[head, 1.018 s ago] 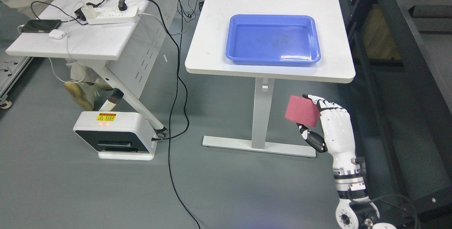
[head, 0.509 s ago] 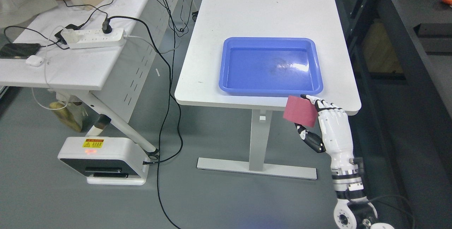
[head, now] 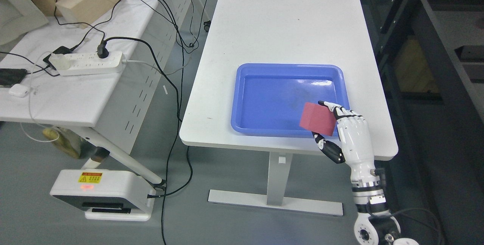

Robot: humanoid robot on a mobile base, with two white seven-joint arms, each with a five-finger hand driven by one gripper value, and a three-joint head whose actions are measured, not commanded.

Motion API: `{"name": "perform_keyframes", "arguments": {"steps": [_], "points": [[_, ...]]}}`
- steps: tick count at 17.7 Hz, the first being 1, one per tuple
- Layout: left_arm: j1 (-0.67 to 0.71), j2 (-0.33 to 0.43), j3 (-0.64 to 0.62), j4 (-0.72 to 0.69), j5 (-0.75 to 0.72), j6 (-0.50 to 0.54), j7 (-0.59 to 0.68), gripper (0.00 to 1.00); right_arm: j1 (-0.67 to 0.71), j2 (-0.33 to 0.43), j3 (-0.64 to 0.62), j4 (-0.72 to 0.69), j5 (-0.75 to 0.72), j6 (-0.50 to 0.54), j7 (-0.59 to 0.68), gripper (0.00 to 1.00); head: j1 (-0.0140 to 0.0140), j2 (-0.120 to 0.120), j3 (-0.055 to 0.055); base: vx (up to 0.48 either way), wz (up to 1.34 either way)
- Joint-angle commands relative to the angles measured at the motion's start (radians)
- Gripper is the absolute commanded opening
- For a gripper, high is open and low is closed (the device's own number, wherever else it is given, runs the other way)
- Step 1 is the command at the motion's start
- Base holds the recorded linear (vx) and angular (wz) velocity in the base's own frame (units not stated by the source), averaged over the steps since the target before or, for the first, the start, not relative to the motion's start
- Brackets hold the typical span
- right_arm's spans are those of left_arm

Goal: Pick pink block from left shelf to tray
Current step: 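Lower the pink cube into the blue tray with the right hand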

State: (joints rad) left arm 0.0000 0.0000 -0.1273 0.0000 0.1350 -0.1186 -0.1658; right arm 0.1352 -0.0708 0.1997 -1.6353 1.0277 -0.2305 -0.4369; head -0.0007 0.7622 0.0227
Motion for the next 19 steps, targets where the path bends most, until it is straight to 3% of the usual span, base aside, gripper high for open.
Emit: {"name": "perform_keyframes", "arguments": {"steps": [1, 12, 19], "points": [[0.020, 0.017, 0.000, -0.017, 0.000, 0.000, 0.000, 1.00, 0.006, 0.005, 0.027, 0.000, 0.000, -0.001, 0.000, 0.04, 0.0000, 0.000, 0.000, 0.254, 0.01], [0.020, 0.017, 0.000, -0.017, 0.000, 0.000, 0.000, 1.00, 0.018, 0.003, 0.040, 0.000, 0.002, 0.008, 0.033, 0.07, 0.0000, 0.000, 0.000, 0.192, 0.00], [0.020, 0.017, 0.000, -0.017, 0.000, 0.000, 0.000, 1.00, 0.067, -0.003, -0.005, 0.000, -0.002, 0.049, 0.256, 0.15, 0.0000, 0.000, 0.000, 0.096, -0.01]]}}
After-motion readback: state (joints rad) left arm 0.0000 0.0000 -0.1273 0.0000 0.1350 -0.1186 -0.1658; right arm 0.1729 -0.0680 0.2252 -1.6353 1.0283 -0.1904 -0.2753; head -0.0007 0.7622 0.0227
